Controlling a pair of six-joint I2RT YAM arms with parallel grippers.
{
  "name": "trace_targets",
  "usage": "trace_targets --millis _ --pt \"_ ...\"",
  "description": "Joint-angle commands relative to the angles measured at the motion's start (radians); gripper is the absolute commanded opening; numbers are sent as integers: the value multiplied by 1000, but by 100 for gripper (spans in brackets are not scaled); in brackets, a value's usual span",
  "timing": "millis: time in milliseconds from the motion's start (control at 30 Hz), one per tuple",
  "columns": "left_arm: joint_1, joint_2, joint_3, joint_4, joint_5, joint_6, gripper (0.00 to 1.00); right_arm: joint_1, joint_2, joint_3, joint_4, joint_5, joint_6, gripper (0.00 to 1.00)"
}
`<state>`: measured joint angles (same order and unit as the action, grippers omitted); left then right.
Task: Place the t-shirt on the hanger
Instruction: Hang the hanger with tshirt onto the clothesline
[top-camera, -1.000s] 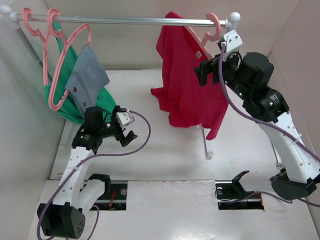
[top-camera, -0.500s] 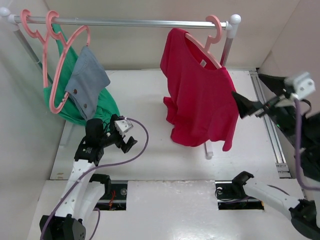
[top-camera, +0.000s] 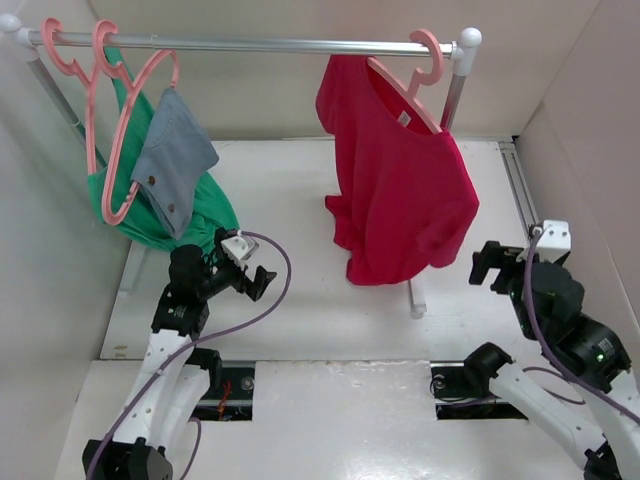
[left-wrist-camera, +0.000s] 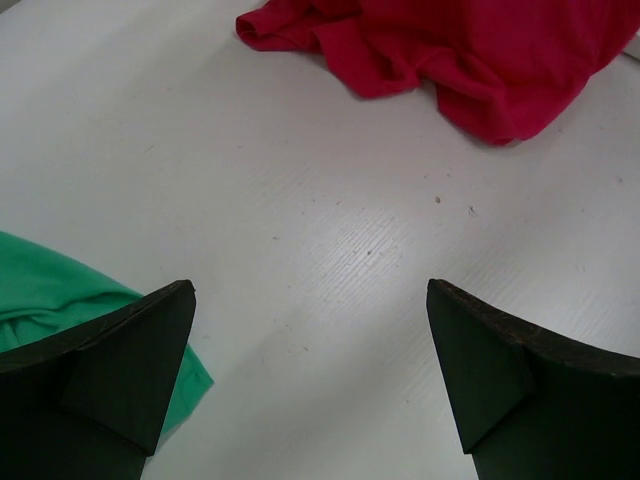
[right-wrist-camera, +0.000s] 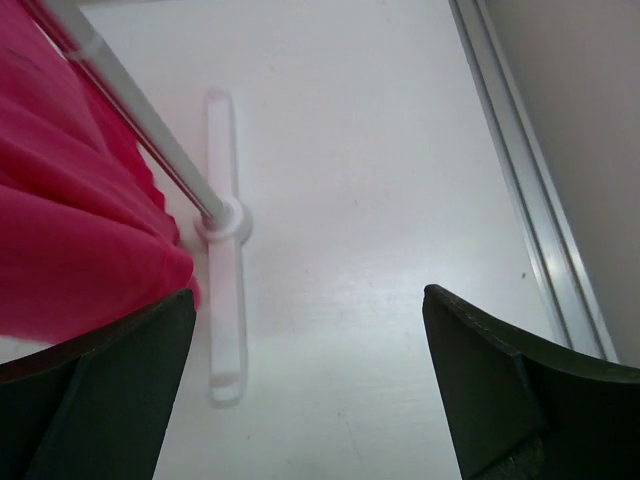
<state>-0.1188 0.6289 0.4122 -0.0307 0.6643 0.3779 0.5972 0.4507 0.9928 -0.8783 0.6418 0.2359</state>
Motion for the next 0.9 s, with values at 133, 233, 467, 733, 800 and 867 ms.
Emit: trace_targets --millis 133,233,467,733,800,867 --pt "-7 -34 -24 112 -67 -120 100 6 28 -151 6 15 163 100" --pt "-7 -25 -24 121 -80 -129 100 6 123 -151 24 15 230 100" --pt "-7 -34 -24 121 -80 -139 100 6 289 -132 29 52 339 100" --pt "-7 -34 -24 121 -80 -139 100 6 252 -163 80 62 339 100" --pt "-7 -34 -24 121 -80 -139 100 6 218 -184 99 62 339 100" --pt "-7 -34 -24 121 -80 -139 100 6 200 -184 108 62 339 100"
